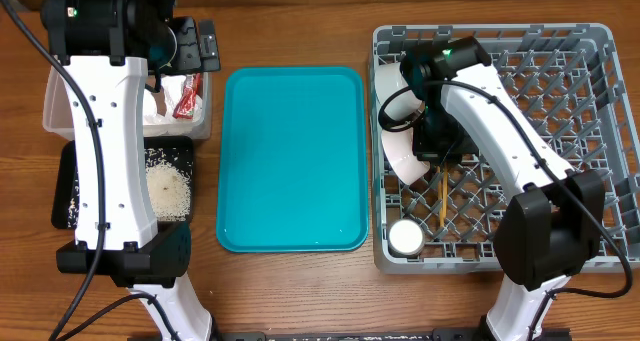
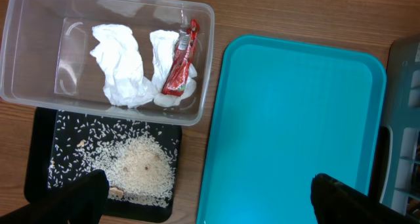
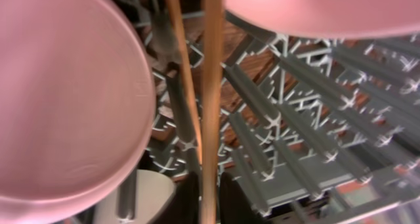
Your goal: Sort waste into correct bins and load items into the dishwasher
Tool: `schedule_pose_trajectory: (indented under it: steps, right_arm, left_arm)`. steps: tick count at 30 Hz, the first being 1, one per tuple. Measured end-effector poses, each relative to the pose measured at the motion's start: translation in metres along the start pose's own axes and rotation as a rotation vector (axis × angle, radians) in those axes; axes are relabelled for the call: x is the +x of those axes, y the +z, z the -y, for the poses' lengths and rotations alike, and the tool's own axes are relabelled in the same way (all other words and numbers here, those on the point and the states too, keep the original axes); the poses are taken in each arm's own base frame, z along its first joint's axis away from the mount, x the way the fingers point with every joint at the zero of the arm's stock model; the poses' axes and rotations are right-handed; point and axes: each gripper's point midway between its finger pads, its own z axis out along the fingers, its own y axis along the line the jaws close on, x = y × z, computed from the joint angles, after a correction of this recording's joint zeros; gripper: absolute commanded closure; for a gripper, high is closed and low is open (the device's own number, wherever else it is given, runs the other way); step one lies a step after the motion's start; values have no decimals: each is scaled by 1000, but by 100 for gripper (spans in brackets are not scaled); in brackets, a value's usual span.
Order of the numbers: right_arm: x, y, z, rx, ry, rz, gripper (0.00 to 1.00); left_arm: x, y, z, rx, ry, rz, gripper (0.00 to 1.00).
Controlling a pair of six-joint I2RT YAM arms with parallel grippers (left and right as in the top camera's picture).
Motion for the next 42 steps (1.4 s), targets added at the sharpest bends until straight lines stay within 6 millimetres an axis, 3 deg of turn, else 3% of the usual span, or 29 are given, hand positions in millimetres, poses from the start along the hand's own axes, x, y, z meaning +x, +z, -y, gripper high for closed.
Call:
schedule_pose_trajectory:
  steps: [2,10,15,17,18,21,24,27,33,42]
  right_arm:
    - [1,1,2,11,0,-4,56]
    - [1,-4,6,13,-16,23,54]
    - [8,-48,11,-47,-15,152,53]
    - [12,-79,10,-96,-16,257,2]
    - [15,-93,10,-120,-21,306,0]
    - [35,-146,16,-215,-27,477,0]
    - [66,-193,38,-339,19,635,0]
    - [96,-215,55,-447,53,708,0]
    - [141,-237,84,-564,91,824,0]
    - [173,-247,114,-615,143,938,0]
  left_arm:
    - [0,0,0,0,0,0,0]
    - [0,0,0,0,0,0,0]
    - [0,0,0,0,0,0,0]
    - [0,0,0,0,0,0,0]
    - [0,0,0,0,0,0,0]
    - [0,0,0,0,0,0,0]
    - [0,0,0,0,0,0,0]
    - [0,0,0,0,0,0,0]
    - [0,0,0,0,0,0,0]
    - [0,0,0,0,0,0,0]
